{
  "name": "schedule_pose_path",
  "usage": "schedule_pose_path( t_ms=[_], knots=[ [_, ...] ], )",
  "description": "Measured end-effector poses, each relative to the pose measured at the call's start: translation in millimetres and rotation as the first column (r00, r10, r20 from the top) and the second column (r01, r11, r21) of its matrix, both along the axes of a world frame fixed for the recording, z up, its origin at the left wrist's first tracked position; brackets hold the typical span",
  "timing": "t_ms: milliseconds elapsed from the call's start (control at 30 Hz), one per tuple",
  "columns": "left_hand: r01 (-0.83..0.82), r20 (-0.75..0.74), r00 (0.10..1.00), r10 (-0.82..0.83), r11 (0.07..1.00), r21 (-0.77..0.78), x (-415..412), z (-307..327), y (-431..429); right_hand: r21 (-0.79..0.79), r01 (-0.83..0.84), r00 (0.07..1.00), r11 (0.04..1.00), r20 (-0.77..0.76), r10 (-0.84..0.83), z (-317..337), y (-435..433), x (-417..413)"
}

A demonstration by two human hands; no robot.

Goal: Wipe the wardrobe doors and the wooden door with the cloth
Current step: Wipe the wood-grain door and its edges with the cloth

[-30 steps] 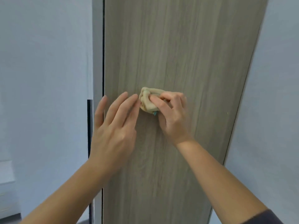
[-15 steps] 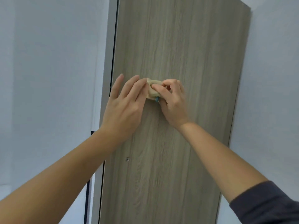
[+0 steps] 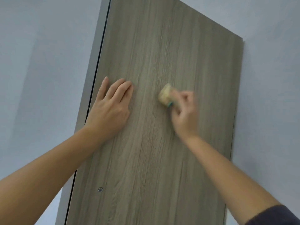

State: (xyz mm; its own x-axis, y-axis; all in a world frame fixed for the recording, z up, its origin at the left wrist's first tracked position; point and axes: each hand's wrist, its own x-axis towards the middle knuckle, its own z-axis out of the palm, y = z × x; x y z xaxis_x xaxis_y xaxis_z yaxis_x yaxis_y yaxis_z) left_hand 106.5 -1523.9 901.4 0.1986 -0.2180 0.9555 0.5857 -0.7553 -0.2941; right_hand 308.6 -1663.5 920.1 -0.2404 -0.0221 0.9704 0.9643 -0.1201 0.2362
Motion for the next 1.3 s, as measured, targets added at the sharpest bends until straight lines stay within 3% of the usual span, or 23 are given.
schedule_pose_path(
  t_ms=[100,200,267,367,400,467,567,767,867,933,1000,1100,1200,1300],
  knots=[
    [0.020,-0.004,1.000,-0.020,1.000,-0.015,-1,1,-2,-0.247,0.075,0.920,0.966,0.391,0.028,-73,4,-16],
    [0.062,-0.009,0.998,-0.062,0.998,-0.021,-1,1,0,-0.274,0.164,0.840,0.948,0.543,0.012,-41,0,-12],
    [0.119,0.005,0.993,-0.119,0.993,-0.021,-1,1,0,-0.141,0.132,0.910,0.981,0.409,-0.064,19,2,-5],
    [0.180,0.050,0.983,-0.179,0.983,-0.032,-6,1,3,0.067,0.002,1.000,0.998,-0.009,-0.002,109,8,-9],
    [0.180,0.069,0.982,-0.177,0.983,-0.033,-10,2,5,0.098,-0.014,0.998,0.995,-0.055,0.019,123,15,-16],
    [0.169,0.099,0.981,-0.165,0.985,-0.036,-18,2,10,0.079,-0.013,1.000,0.997,0.006,0.012,124,30,-36],
    [0.163,0.154,0.976,-0.155,0.986,-0.041,-29,-3,18,-0.065,0.006,0.981,0.998,0.193,0.007,68,40,-61],
    [0.244,0.149,0.962,-0.227,0.963,-0.112,-50,-30,36,-0.361,0.084,0.868,0.929,0.484,0.109,-125,38,-80],
    [0.288,0.104,0.955,-0.278,0.953,-0.099,-61,-38,45,-0.383,0.184,0.794,0.905,0.600,0.093,-127,43,-83],
    [0.317,0.058,0.948,-0.313,0.944,-0.088,-70,-36,54,-0.257,0.159,0.871,0.953,0.491,-0.013,-78,53,-89],
    [0.344,0.034,0.939,-0.342,0.935,-0.086,-76,-32,62,-0.088,0.096,0.972,0.991,0.224,-0.075,-11,60,-99],
    [0.392,0.027,0.920,-0.391,0.914,-0.105,-85,-30,75,0.114,0.062,0.991,0.992,-0.129,-0.047,59,72,-121],
    [0.449,0.029,0.892,-0.451,0.877,-0.169,-99,-37,92,0.129,0.070,0.992,0.989,-0.116,-0.055,35,96,-155],
    [0.479,0.023,0.873,-0.488,0.846,-0.234,-117,-58,116,-0.011,0.027,0.995,1.000,-0.094,-0.028,-64,110,-192]
  ],
)
